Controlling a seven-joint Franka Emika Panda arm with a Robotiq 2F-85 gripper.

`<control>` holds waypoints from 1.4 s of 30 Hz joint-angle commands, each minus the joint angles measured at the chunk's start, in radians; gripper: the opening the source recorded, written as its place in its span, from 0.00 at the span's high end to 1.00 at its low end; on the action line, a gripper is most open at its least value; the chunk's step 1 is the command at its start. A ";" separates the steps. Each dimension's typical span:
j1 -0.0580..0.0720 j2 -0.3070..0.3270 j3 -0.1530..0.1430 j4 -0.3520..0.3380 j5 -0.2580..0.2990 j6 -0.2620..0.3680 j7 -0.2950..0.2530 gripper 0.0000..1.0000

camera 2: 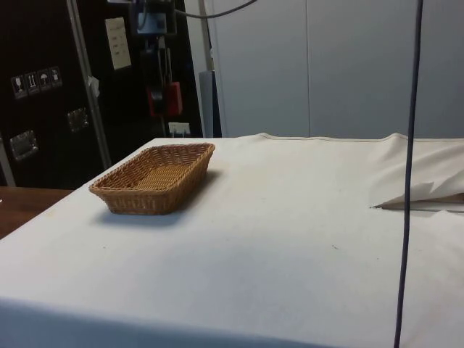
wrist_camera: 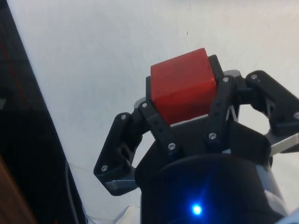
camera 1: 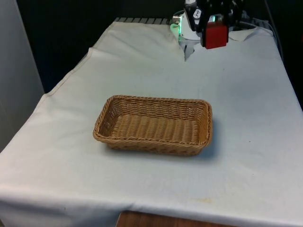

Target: Pick up the cube and place it into the basket.

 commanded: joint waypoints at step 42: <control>-0.005 0.073 -0.002 0.054 0.002 0.012 0.210 0.99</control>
